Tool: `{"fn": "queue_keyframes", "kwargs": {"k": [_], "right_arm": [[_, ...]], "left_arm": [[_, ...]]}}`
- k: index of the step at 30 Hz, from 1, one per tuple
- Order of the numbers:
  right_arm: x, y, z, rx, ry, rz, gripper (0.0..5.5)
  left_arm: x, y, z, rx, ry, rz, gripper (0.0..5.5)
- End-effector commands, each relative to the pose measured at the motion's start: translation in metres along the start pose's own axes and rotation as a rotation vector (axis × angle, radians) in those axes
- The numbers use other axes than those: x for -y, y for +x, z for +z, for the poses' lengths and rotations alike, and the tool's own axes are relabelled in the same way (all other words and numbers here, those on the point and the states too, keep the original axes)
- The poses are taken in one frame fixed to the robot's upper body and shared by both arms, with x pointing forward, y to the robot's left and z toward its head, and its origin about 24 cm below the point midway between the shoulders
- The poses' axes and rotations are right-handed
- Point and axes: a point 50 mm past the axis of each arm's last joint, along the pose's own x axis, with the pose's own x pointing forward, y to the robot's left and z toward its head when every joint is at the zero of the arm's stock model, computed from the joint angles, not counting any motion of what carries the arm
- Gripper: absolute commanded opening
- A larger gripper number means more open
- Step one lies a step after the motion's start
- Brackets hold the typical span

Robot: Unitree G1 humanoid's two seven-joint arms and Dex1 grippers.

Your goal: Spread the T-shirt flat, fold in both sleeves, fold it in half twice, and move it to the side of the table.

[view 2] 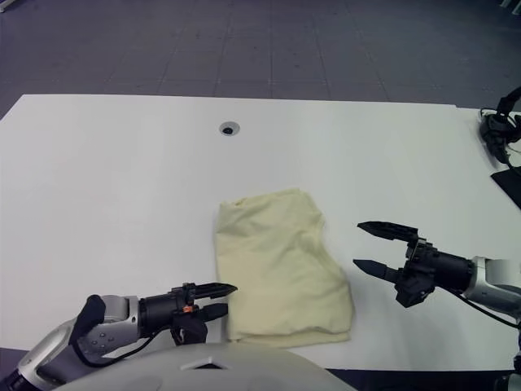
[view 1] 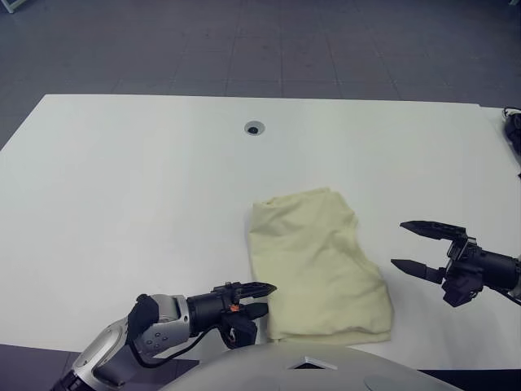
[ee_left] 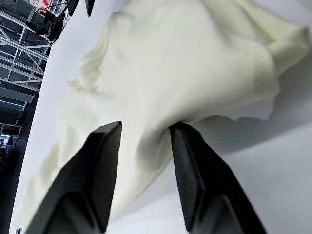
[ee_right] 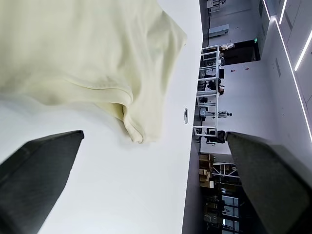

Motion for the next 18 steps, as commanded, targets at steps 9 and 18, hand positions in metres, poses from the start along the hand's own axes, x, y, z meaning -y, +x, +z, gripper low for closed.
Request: {"fn": "queue_keyframes", "kwargs": {"k": [9, 18], "right_arm": [[-0.002, 0.010, -0.005, 0.010, -0.004, -0.027, 5.40], [-0.006, 0.017, -0.001, 0.038, -0.005, -0.047, 5.40]], "left_arm": [[0.053, 0.000, 0.042, 0.236, -0.015, -0.306, 0.02], [0.029, -0.021, 0.008, 0.056, 0.066, -0.268, 0.02]]}}
